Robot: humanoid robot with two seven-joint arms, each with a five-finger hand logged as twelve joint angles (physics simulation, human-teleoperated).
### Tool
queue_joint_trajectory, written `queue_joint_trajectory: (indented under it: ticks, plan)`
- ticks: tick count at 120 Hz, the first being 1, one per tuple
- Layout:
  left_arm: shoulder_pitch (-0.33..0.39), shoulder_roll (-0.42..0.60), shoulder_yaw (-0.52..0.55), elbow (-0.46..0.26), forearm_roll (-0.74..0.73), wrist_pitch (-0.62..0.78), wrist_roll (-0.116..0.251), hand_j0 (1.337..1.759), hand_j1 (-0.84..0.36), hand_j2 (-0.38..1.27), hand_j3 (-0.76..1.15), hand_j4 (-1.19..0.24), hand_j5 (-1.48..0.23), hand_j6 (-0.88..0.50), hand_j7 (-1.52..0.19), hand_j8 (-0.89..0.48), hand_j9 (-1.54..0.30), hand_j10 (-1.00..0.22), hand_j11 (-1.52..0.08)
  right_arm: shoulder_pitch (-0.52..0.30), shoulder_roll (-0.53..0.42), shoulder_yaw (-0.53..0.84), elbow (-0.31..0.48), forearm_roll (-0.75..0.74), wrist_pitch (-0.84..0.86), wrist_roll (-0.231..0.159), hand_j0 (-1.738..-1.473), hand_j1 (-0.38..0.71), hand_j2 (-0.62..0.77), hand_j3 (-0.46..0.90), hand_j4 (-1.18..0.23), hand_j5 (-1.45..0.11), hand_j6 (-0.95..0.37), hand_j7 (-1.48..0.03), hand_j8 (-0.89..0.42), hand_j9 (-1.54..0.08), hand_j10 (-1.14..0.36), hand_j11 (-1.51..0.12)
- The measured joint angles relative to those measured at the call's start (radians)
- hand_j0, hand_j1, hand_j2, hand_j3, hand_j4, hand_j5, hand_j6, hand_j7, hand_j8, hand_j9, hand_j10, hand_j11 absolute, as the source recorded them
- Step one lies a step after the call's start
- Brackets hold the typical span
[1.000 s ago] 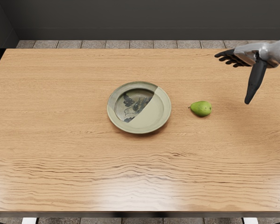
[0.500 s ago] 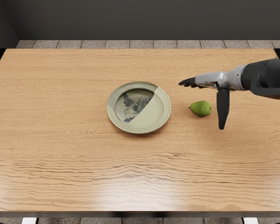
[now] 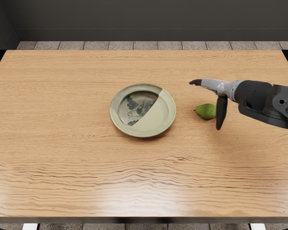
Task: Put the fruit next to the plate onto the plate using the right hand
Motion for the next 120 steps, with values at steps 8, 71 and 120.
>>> queue_joint_trajectory:
  ticks: [8, 71, 120]
  plan:
    - [0.000, 0.000, 0.000, 0.000, 0.000, 0.000, 0.000, 1.658, 0.33, 0.00, 0.00, -0.02, -0.02, -0.02, -0.02, -0.02, -0.02, -0.02, -0.02, -0.007, 0.018, -0.001, -0.024, -0.022, -0.014, 0.000, -1.658, -0.26, -0.01, 0.00, -0.08, -0.10, -0.08, -0.10, -0.08, -0.10, -0.08, -0.10]
    - [0.000, 0.000, 0.000, 0.000, 0.000, 0.000, 0.000, 1.658, 0.33, 0.00, 0.00, -0.02, -0.02, -0.02, -0.02, -0.02, -0.02, -0.02, -0.02, -0.085, 0.071, -0.042, -0.041, -0.152, -0.176, 0.000, -1.658, -0.10, -0.04, 0.00, -0.21, -0.27, -0.21, -0.27, -0.21, -0.27, -0.21, -0.27]
    - [0.000, 0.000, 0.000, 0.000, 0.000, 0.000, 0.000, 1.658, 0.33, 0.00, 0.00, -0.02, -0.02, -0.02, -0.02, -0.02, -0.02, -0.02, -0.02, -0.092, 0.074, -0.071, -0.062, -0.161, -0.200, 0.000, -1.658, -0.01, -0.05, 0.00, -0.29, -0.37, -0.29, -0.37, -0.29, -0.37, -0.29, -0.37]
